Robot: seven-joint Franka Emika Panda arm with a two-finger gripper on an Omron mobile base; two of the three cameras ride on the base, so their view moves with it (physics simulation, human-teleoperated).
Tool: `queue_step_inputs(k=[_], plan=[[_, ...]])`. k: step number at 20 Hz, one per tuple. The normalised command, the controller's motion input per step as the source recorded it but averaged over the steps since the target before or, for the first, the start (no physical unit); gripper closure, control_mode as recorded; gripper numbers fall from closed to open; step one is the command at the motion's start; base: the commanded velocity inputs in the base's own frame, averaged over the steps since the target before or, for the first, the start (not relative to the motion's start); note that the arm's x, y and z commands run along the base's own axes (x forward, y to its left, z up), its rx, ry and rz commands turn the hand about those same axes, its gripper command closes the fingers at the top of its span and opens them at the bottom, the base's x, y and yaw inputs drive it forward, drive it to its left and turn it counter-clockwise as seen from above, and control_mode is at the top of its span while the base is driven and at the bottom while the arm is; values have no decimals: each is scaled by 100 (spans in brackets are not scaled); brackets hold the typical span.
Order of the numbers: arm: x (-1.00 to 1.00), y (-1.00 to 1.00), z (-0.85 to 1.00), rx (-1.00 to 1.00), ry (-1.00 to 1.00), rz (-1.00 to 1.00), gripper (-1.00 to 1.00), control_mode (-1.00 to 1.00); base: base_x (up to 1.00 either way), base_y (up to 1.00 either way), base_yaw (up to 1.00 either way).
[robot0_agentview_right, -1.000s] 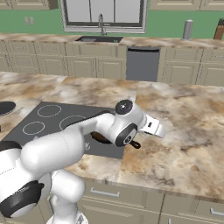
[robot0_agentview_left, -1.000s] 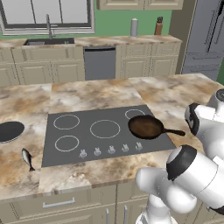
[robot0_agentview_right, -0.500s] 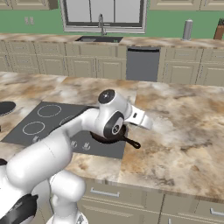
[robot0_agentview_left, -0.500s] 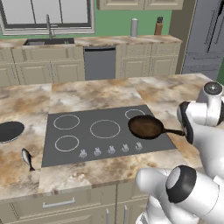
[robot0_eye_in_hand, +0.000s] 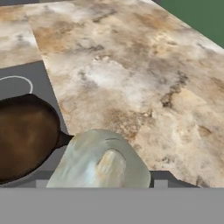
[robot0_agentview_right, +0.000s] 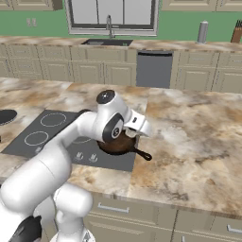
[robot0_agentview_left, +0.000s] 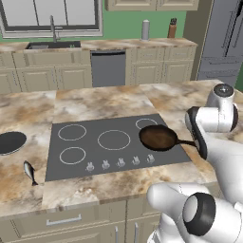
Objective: Place both pans onto different burners. Then place the garlic and the fish on different pans.
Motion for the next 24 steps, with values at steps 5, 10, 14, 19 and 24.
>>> queue_step_inputs(k=[5, 10, 14, 19, 24], plan=[[2, 53, 0, 2, 2, 1, 100, -100, 0, 0, 0], [1, 47, 0, 2, 1, 1, 100, -100, 0, 0, 0], [5, 34, 0, 7, 4, 3, 100, -100, 0, 0, 0], [32, 29, 0, 7, 9, 1, 100, -100, 0, 0, 0], [47, 16, -3, 9, 9, 2, 100, -100, 0, 0, 0]])
